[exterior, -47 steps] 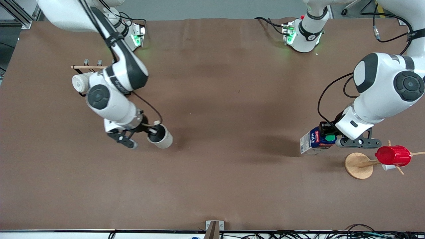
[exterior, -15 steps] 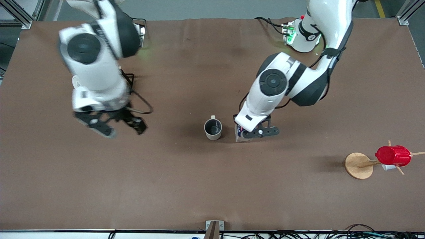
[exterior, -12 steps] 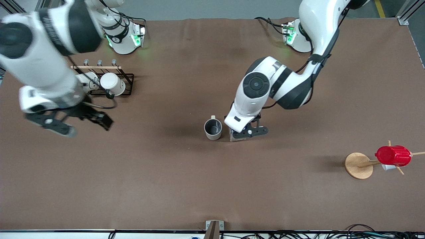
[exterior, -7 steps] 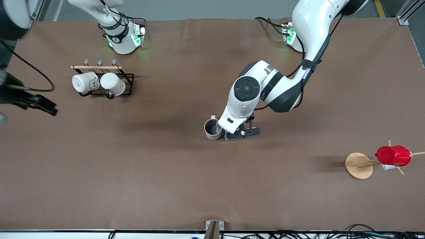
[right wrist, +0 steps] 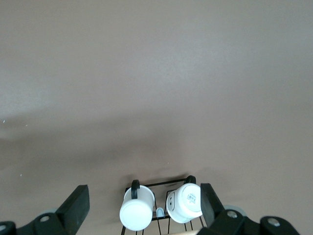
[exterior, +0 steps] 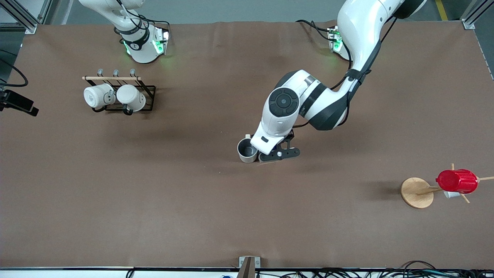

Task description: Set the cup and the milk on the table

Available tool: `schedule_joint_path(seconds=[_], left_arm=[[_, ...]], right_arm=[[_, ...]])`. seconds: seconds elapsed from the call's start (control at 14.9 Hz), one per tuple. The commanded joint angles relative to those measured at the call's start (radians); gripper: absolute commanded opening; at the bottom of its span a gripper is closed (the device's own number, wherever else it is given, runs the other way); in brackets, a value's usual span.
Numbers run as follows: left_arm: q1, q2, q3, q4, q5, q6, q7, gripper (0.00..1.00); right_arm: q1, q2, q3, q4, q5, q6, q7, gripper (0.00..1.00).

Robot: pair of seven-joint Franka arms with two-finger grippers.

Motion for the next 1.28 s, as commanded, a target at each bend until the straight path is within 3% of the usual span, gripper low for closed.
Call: schedule_joint_path(seconds=[0.0,0.2,0.4,0.87,1.01,1.21], left_arm=[[0.015,-0.064,0.008,0.012,0.072,-0.072,0.004,1.00],[0.099,-0.160,0.008,0.012,0.152,-0.147,0.010,1.00],[0.201,-0.271,0.008,0.012,0.181,-0.207,0.141,1.00],[0.468,-0.441,0.001,0.006,0.063,-0.356,0.539,1.00],[0.498,-0.497,0.016,-0.015,-0.010,-0.397,0.634,1.00],[0.489,-0.590,0.097,-0.108,-0.070,-0.408,0.734,1.00]], right_arm=[[-0.084,-0.041,0.104,-0.043,0.033,-0.019,-0.016,1.00],[-0.055,-0.043,0.086,-0.044,0.033,-0.021,-0.019,1.00],[-0.041,-0.049,0.079,-0.044,0.032,-0.031,-0.019,1.00],[-0.039,-0.049,0.079,-0.044,0.033,-0.039,-0.018,1.00],[-0.041,-0.049,0.079,-0.044,0.033,-0.039,-0.018,1.00],[-0.039,-0.047,0.079,-0.044,0.033,-0.039,-0.018,1.00]])
